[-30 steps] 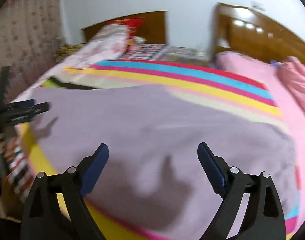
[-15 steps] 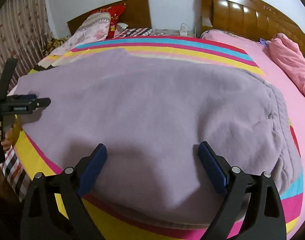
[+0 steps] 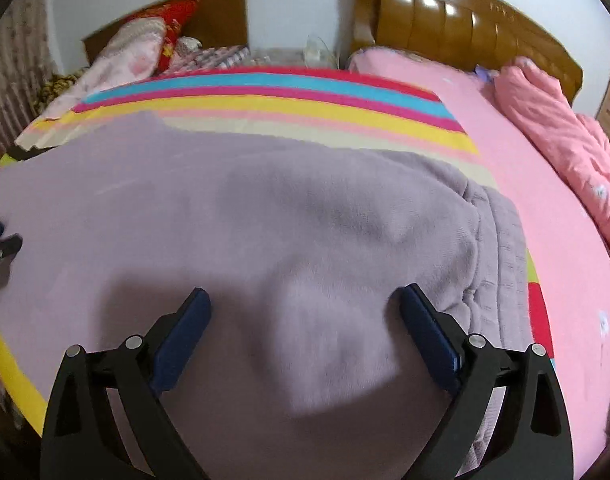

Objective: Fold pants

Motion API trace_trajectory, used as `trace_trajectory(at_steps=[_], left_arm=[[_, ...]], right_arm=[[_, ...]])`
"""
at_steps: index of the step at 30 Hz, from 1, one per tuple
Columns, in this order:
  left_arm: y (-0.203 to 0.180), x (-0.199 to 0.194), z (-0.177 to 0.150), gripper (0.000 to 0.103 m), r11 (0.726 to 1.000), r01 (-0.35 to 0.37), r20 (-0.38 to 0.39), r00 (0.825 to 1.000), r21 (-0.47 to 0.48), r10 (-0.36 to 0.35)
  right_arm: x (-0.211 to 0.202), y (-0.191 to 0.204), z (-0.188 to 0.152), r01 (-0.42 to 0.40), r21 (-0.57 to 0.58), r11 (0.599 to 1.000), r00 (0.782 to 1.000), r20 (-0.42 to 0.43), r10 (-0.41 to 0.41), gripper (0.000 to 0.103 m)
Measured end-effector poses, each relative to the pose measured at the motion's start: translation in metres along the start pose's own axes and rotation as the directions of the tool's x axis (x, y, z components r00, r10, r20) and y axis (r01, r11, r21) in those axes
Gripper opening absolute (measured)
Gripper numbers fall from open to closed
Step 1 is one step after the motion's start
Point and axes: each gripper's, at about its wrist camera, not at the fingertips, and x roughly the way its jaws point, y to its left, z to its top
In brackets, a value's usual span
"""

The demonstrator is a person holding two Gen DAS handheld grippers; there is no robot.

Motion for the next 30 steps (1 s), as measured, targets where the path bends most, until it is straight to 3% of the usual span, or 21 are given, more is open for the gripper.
trace_trajectory(at_steps=[12,15,18,20,21,24,30], left_arm=[[-0.001,0.0,0.003,0.102,1.0,0.001,-0.016,1.0,-0.003,-0.001],[-0.004,-0.004,0.011,0.101,1.0,-0.02,-0.089,0.996,-0.02,0.018],[-0.015,-0.022,0.023,0.101,1.0,0.022,-0.031,0.999,-0.009,-0.022],[-0.031,-0.031,0.037,0.101,0.998,0.043,0.016,0.999,0.037,-0.044],[-0.042,-0.033,0.047,0.101,0.996,0.064,0.047,0.997,0.065,-0.067],[-0.064,-0.022,0.068,0.101,0.992,0.066,0.07,0.995,0.108,-0.074],[-0.09,0.027,0.107,0.101,0.991,0.118,0.005,0.993,0.067,-0.119]], right_arm=[[-0.019,-0.013,-0.024,-0.104,-0.027,0.994,0.993,0.044,0.105,0.092],[-0.026,-0.021,-0.022,-0.165,-0.007,0.986,0.986,0.036,0.165,0.092],[-0.04,-0.041,-0.011,-0.251,0.079,0.965,0.967,0.052,0.248,0.092],[-0.049,-0.058,-0.001,-0.285,0.117,0.951,0.956,0.105,0.274,0.092],[-0.05,-0.066,0.005,-0.288,0.131,0.949,0.954,0.124,0.273,0.093],[-0.037,-0.083,0.029,-0.209,0.179,0.961,0.976,0.095,0.194,0.093],[-0.018,-0.059,0.052,-0.197,0.085,0.977,0.98,0.02,0.196,0.093]])
